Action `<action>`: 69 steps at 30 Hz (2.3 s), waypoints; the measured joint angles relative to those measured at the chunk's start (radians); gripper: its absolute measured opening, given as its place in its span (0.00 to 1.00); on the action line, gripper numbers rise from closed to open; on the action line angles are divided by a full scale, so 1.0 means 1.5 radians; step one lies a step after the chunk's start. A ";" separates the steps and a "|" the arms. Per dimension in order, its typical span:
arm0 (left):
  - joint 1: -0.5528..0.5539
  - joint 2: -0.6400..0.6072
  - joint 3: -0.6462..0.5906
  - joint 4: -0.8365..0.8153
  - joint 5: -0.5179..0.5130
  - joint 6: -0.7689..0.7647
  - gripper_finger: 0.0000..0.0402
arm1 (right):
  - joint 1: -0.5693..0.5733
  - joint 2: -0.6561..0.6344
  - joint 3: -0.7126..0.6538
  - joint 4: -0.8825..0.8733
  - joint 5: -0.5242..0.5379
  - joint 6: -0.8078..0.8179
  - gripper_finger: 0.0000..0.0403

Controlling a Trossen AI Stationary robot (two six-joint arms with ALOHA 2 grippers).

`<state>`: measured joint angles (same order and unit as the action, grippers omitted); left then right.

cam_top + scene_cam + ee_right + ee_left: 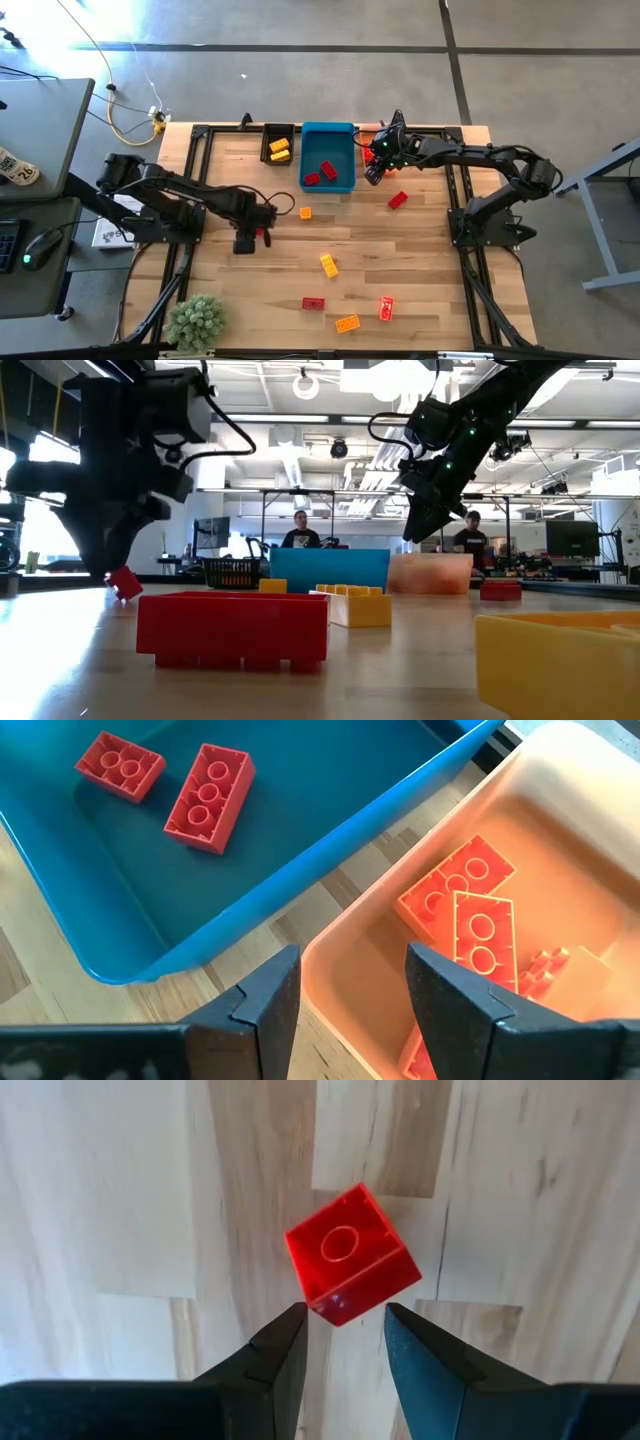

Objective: Sort & place blocks by color
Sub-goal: Put the red game piece into the blue bin

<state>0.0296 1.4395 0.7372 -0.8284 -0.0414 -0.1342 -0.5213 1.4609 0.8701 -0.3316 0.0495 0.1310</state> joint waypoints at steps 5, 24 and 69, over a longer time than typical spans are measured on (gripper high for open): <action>0.000 -0.028 0.000 0.000 -0.029 0.040 0.31 | 0.000 0.000 0.000 0.000 -0.001 0.000 0.42; -0.077 -0.033 0.021 -0.008 -0.088 0.168 0.31 | 0.000 0.000 0.000 -0.002 -0.006 0.000 0.42; -0.103 0.049 0.023 0.044 -0.101 0.162 0.31 | 0.000 0.000 0.000 -0.002 -0.006 0.020 0.42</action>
<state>-0.1249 1.5132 0.7712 -0.7630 -0.1929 0.1081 -0.5213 1.4609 0.8703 -0.3344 0.0402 0.1604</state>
